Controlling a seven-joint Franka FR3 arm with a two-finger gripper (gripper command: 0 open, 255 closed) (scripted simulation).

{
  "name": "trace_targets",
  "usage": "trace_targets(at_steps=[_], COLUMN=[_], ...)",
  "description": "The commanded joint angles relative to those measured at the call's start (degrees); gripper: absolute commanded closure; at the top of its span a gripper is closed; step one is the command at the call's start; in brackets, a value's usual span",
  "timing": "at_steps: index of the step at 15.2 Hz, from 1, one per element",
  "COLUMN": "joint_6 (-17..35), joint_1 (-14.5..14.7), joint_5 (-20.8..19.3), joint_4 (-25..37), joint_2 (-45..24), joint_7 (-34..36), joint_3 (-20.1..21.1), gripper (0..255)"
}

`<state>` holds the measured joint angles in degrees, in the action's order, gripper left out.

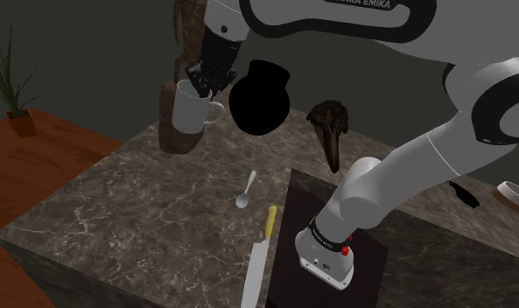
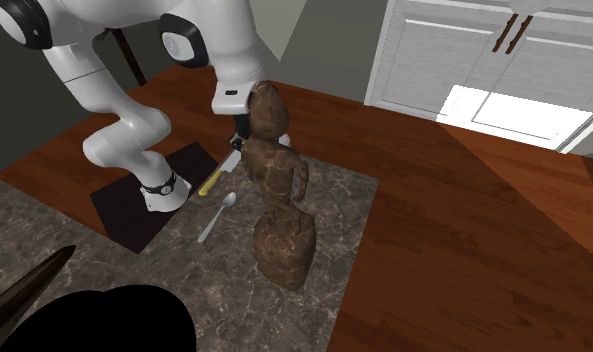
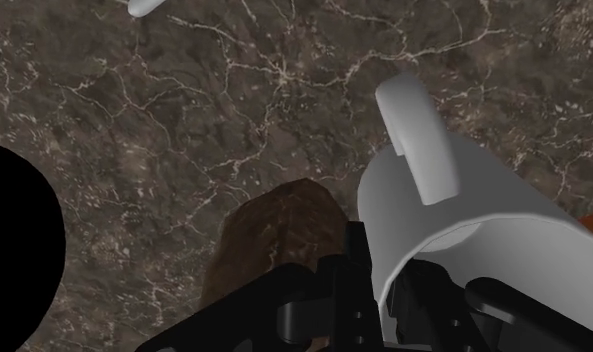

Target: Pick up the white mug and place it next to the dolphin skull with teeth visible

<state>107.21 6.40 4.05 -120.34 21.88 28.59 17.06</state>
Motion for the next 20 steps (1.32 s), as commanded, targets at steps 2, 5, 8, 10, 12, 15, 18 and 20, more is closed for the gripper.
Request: trace_targets(at_steps=[2, 5, 8, 10, 12, 15, 18, 20], joint_6=[-2.22, -4.51, -5.38, -5.92, -6.61, -7.92, -9.49, -10.65], joint_1=[-0.08, -0.18, -0.40, -0.58, -0.79, -1.23, -1.88, -2.43], joint_5=[-0.11, -0.24, 0.28, 0.52, 0.47, -0.10, -1.20, -2.21], joint_4=[2.37, 4.95, 2.10, -1.04, -3.92, -7.73, -10.96, -12.79], joint_2=[-0.17, -0.47, 3.24, 6.87, 10.36, 15.35, 20.02, 22.94], joint_7=[-0.01, 0.00, -2.39, -4.72, -6.99, -10.33, -13.64, -15.87], joint_3=[-0.12, -0.22, -2.15, -4.11, -6.10, -9.15, -12.26, -14.39], gripper=[255, 255, 255, 255, 255, 255, 255, 255])
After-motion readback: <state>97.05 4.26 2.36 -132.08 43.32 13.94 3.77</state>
